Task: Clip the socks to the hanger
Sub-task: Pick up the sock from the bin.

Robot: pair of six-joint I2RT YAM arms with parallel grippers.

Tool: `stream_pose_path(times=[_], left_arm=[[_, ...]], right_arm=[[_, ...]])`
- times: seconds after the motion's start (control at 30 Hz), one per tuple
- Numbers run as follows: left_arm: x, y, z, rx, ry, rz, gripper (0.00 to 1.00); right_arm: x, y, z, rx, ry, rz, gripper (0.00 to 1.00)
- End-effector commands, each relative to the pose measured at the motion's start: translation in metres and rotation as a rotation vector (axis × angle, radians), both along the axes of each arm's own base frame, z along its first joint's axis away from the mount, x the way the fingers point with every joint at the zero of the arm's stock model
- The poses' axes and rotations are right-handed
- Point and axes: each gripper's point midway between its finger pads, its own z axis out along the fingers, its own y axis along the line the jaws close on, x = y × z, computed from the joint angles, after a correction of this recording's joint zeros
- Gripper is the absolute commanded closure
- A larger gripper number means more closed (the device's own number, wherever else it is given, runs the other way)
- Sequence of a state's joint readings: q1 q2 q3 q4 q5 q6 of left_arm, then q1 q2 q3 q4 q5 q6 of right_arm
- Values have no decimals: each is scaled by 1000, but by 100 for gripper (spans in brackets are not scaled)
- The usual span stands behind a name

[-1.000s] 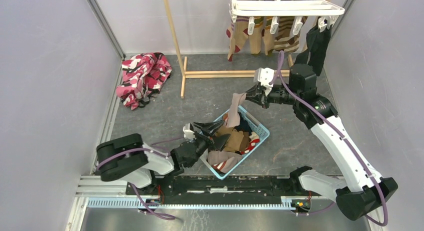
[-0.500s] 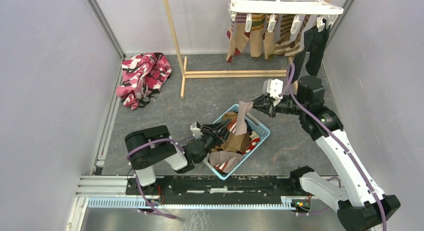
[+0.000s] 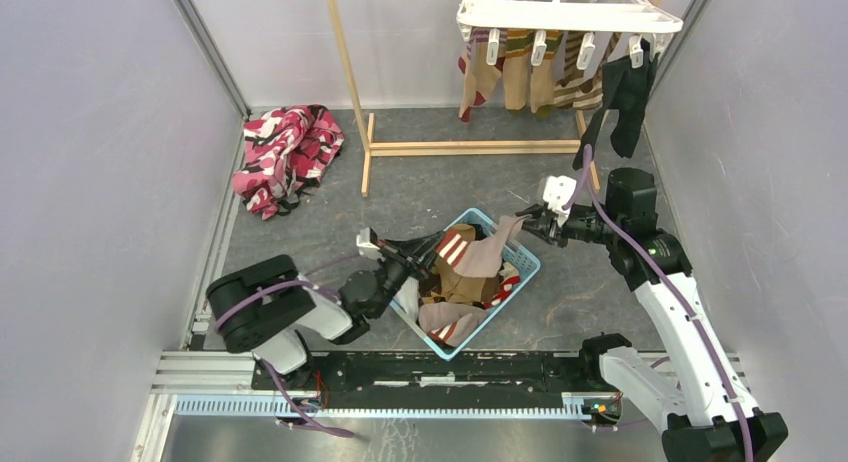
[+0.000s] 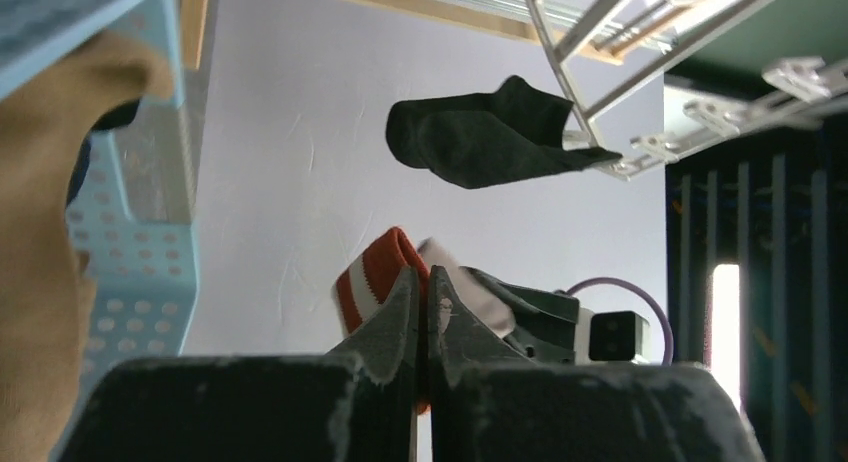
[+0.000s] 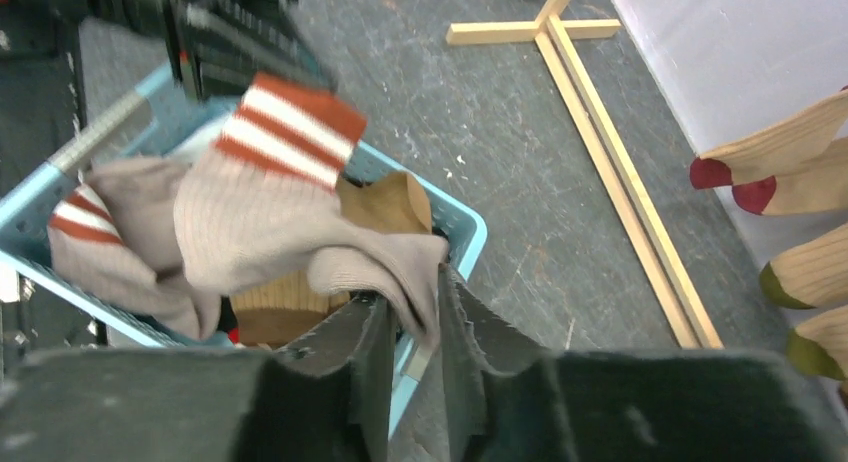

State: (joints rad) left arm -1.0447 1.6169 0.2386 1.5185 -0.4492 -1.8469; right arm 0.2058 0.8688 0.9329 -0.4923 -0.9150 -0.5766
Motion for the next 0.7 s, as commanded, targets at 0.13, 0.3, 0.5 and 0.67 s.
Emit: stream_pose_path(times=[0.13, 0.3, 0.5, 0.67], left_arm=[[2, 2, 66, 656, -700, -37, 98], [-5, -7, 84, 1216, -1062, -194, 98], [-22, -19, 112, 1308, -1373, -279, 98], [-30, -30, 139, 1277, -1503, -229, 98]], right_arm=[[-24, -14, -40, -187, -39, 111, 26], [-34, -6, -33, -176, -89, 212, 16], [-34, 16, 6, -60, -170, 343, 13], [-35, 39, 17, -8, -116, 385, 14]])
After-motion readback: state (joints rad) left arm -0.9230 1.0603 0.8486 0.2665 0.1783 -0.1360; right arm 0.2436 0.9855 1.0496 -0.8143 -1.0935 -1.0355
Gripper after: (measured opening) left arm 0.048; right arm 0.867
